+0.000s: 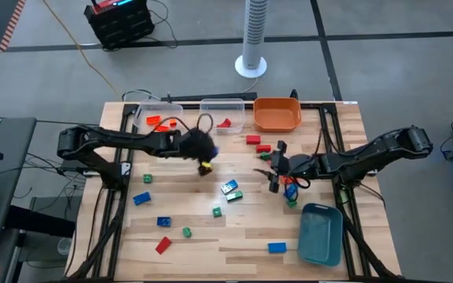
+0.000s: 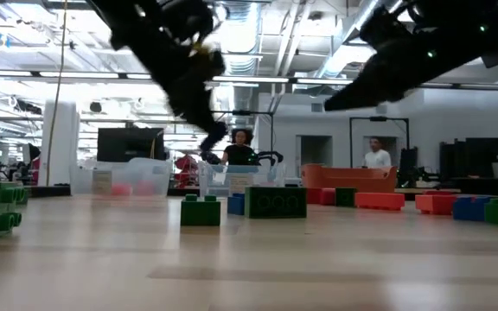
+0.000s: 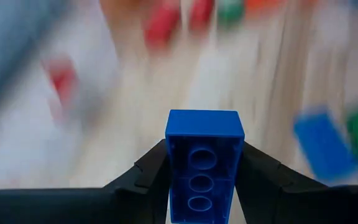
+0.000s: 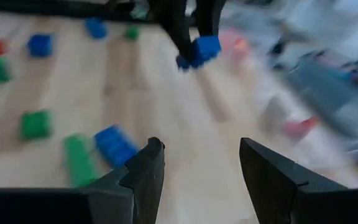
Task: Sort blocks
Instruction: Put the blue game piece into the orange bin
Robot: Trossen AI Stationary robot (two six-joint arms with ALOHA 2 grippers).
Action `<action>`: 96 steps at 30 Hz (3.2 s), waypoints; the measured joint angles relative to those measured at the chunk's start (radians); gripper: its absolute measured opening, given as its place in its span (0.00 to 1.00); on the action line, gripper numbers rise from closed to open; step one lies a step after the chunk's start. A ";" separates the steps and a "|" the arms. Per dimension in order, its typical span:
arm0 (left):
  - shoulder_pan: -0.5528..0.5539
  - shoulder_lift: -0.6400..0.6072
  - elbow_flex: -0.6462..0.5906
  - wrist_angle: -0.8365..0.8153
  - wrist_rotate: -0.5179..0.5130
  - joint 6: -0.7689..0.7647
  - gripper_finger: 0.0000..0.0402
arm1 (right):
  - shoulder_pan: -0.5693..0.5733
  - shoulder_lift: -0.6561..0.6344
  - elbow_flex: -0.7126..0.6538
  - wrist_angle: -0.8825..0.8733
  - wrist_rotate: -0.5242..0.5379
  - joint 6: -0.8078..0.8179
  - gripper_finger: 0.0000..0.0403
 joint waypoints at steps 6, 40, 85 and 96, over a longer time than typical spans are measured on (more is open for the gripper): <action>0.016 0.000 0.000 0.439 -0.001 0.110 0.33 | 0.023 0.000 0.028 0.184 0.248 -0.186 0.54; -0.038 0.013 0.000 0.906 -0.097 0.141 0.34 | -0.107 0.326 0.492 0.191 0.272 -0.347 0.54; -0.037 -0.113 0.001 0.613 -0.164 0.157 0.74 | -0.317 0.208 0.493 -0.570 0.300 0.020 0.25; -0.041 -0.115 0.001 0.172 -0.159 0.057 0.74 | -0.703 0.327 0.492 -0.747 -0.033 0.055 0.26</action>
